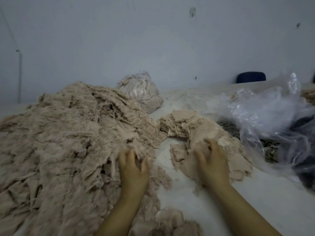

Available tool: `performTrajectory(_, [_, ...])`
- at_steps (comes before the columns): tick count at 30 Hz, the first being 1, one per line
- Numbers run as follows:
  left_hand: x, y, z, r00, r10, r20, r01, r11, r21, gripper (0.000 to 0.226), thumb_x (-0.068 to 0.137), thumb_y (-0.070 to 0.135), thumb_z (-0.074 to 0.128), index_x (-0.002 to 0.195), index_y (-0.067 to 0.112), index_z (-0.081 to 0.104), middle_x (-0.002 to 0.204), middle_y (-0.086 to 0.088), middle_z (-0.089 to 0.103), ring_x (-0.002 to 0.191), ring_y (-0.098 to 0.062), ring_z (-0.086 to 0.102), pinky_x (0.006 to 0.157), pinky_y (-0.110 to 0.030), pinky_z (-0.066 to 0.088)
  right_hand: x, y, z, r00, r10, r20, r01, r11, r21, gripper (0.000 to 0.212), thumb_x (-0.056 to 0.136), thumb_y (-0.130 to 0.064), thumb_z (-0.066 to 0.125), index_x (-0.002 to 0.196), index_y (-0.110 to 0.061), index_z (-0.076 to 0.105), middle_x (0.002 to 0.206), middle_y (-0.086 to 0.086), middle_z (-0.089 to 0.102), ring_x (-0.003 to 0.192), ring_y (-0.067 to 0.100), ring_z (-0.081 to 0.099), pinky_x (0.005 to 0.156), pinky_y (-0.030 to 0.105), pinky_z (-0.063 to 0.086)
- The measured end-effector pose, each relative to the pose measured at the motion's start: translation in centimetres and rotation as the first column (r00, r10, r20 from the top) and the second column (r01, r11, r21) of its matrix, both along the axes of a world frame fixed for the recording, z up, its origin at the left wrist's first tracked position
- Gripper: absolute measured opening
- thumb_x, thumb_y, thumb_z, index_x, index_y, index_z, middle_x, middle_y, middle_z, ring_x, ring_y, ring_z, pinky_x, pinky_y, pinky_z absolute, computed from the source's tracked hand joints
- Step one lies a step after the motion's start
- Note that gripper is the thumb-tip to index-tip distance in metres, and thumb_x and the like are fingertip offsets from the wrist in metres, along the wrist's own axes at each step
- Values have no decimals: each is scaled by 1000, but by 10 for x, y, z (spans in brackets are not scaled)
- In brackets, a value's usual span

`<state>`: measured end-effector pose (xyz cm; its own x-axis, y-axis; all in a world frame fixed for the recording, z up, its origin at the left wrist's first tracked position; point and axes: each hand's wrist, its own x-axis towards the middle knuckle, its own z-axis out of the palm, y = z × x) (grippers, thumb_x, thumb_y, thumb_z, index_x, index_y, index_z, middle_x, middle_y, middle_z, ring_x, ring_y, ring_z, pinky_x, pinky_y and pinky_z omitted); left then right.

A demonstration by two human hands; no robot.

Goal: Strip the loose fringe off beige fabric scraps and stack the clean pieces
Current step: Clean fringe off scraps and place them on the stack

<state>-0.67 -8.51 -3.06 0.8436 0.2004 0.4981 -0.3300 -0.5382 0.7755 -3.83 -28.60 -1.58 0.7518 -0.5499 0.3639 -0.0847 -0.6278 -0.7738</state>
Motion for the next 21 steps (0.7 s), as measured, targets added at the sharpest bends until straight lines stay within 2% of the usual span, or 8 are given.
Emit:
performTrajectory(3, [9, 6, -1, 986, -48, -157, 50, 999, 8, 70, 84, 12, 69, 144, 14, 33, 144, -3, 23, 113, -22, 46, 86, -28, 45, -2, 12, -5, 988, 71, 139, -38, 973, -228, 43, 85, -15, 69, 126, -9, 56, 118, 14, 51, 112, 29, 44, 101, 42, 33])
performTrajectory(5, [17, 11, -5, 972, -64, -226, 63, 998, -12, 43, 91, 2, 56, 133, 6, 50, 134, -15, 49, 117, -29, 52, 87, -27, 42, -6, 28, -10, 960, 240, 145, -212, 960, -185, 33, 88, -15, 67, 120, -13, 59, 112, 4, 55, 104, 14, 48, 96, 29, 38])
performTrajectory(8, [12, 12, 1, 969, -184, -162, 159, 975, -155, 31, 91, -10, 43, 98, 6, 68, 97, -17, 69, 88, -28, 65, 77, -26, 52, -9, 43, -13, 884, 461, 84, -467, 881, 77, 19, 92, -18, 61, 110, -24, 62, 99, -6, 60, 88, -2, 54, 80, 13, 45])
performTrajectory(10, [1, 7, 6, 899, -435, -41, 429, 897, -105, 43, 88, -11, 46, 83, 26, 68, 85, 6, 70, 77, -8, 64, 68, -12, 49, -8, 53, -8, 817, 571, 74, -557, 752, 351, 12, 93, -29, 58, 96, -21, 66, 90, 1, 66, 86, 10, 63, 82, 24, 52])
performTrajectory(13, [-16, -8, 3, 712, -700, -55, 702, 706, 93, 35, 82, -2, 56, 77, 28, 71, 79, 20, 68, 77, 2, 62, 73, -13, 46, 1, 64, 2, 709, 691, 144, -526, 382, 760, 45, 91, -44, 55, 75, -3, 64, 74, 17, 63, 73, 29, 61, 72, 37, 51])
performTrajectory(15, [-15, -9, -4, 728, -683, -58, 685, 720, 115, 29, 76, -3, 60, 77, 25, 69, 77, 23, 66, 75, 7, 59, 71, -11, 43, 5, 68, 3, 731, 662, 164, -493, 347, 798, 40, 79, -38, 68, 85, 1, 61, 80, 23, 59, 77, 31, 57, 70, 38, 46])
performTrajectory(19, [-12, -5, 1, 831, -550, -79, 539, 832, -132, 27, 71, 9, 56, 62, 35, 57, 65, 10, 58, 63, -6, 51, 60, -22, 41, 10, 64, -11, 829, 495, 259, -474, 377, 795, 29, 81, -16, 72, 96, 6, 63, 93, 30, 67, 81, 34, 64, 80, 48, 51])
performTrajectory(21, [-7, -1, 7, 866, -497, -58, 428, 796, -428, 30, 78, 3, 54, 62, 28, 54, 64, 8, 60, 60, -8, 53, 56, -21, 44, 10, 61, -13, 826, 478, 299, -501, 379, 778, 34, 74, -23, 76, 96, 1, 64, 91, 21, 69, 81, 29, 65, 78, 45, 51])
